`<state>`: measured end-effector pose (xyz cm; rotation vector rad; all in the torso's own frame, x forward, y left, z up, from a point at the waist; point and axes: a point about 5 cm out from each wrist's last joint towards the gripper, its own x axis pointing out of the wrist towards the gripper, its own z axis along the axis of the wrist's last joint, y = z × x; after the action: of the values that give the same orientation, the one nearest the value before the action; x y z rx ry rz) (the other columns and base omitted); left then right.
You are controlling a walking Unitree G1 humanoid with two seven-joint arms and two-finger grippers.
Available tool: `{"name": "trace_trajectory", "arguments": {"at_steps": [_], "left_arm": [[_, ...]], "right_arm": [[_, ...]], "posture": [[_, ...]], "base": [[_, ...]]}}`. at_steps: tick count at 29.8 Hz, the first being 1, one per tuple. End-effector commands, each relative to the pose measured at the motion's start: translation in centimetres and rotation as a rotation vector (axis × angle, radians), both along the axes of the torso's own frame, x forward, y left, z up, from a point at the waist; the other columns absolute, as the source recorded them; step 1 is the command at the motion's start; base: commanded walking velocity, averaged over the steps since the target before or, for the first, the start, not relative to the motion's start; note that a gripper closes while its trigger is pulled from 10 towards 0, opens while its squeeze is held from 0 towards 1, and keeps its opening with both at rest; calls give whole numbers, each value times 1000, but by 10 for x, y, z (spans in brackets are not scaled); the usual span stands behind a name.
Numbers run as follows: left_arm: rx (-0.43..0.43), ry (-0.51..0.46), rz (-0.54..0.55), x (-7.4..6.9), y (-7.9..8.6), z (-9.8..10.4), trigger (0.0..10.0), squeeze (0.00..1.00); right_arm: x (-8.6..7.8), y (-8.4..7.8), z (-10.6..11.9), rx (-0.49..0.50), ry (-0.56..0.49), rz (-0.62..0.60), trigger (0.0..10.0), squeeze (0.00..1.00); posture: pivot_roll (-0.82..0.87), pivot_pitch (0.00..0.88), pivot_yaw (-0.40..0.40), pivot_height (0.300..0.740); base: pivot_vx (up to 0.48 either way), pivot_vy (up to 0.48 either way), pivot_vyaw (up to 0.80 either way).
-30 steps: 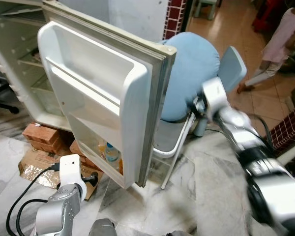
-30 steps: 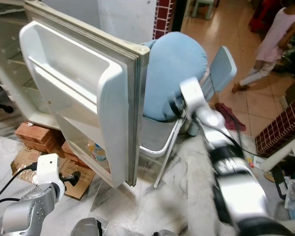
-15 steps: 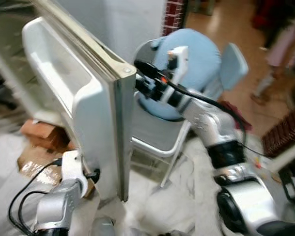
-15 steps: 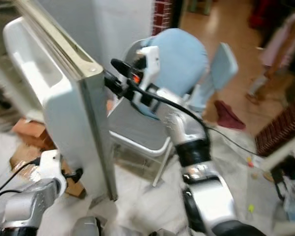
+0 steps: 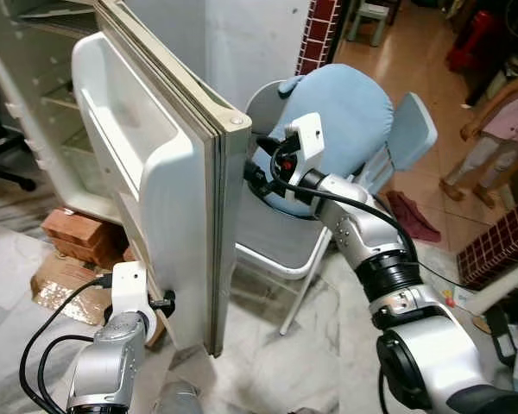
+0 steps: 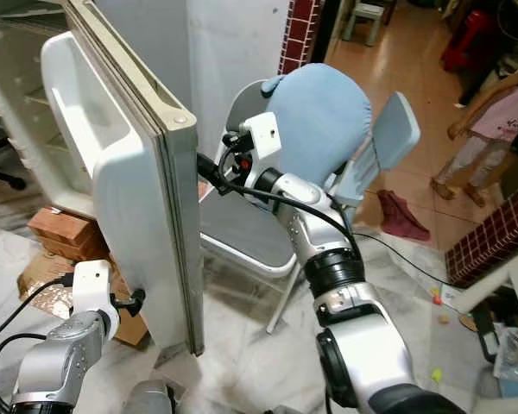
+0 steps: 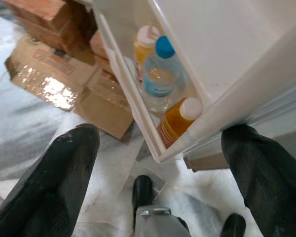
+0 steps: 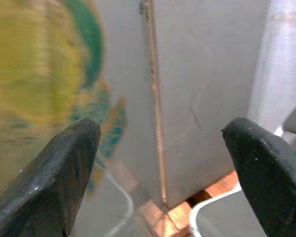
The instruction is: Restocking fridge
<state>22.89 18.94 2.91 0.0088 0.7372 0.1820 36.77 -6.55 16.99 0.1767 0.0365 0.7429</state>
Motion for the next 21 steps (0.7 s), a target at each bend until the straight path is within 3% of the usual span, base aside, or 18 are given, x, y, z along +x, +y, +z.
{"name": "trace_trajectory", "arguments": {"at_steps": [1,3,4,6,7,9,12,16,21], "left_arm": [[89,-65,191,3,34,12,10000,0],[42,-55,236,0,35,11,10000,0],[-25,-41,261,-3,29,10,10000,0],[-48,-39,263,-4,27,10,10000,0],[-26,-28,194,-5,20,11,10000,0],[11,0,157,-11,18,10,10000,0],[43,19,91,-19,23,4,10000,0],[64,35,92,-29,34,2,10000,0],[117,46,-20,-33,32,0,10000,0]], "right_arm": [[6,3,12,9,-33,-39,10000,0],[6,5,10,-2,-27,-54,10000,0],[7,5,7,-9,-19,-80,10000,0],[8,5,6,-13,-16,-92,10000,0],[10,5,4,-32,-16,-129,10000,0],[13,2,2,-47,0,-176,10000,0],[16,1,1,-64,10,-203,10000,0],[16,5,-3,-66,38,-190,10000,0],[16,9,-7,-71,49,-188,10000,0]], "posture": [[176,0,-102,740],[177,0,-101,740],[179,0,-101,740],[179,0,-100,740],[178,0,-98,740],[177,0,-98,740],[182,0,-100,740],[199,0,-110,740],[203,0,-114,740]], "base": [[0,0,800],[0,0,800],[0,0,800],[0,0,800],[0,0,800],[0,0,800],[0,0,588],[0,0,0],[0,0,0]]}}
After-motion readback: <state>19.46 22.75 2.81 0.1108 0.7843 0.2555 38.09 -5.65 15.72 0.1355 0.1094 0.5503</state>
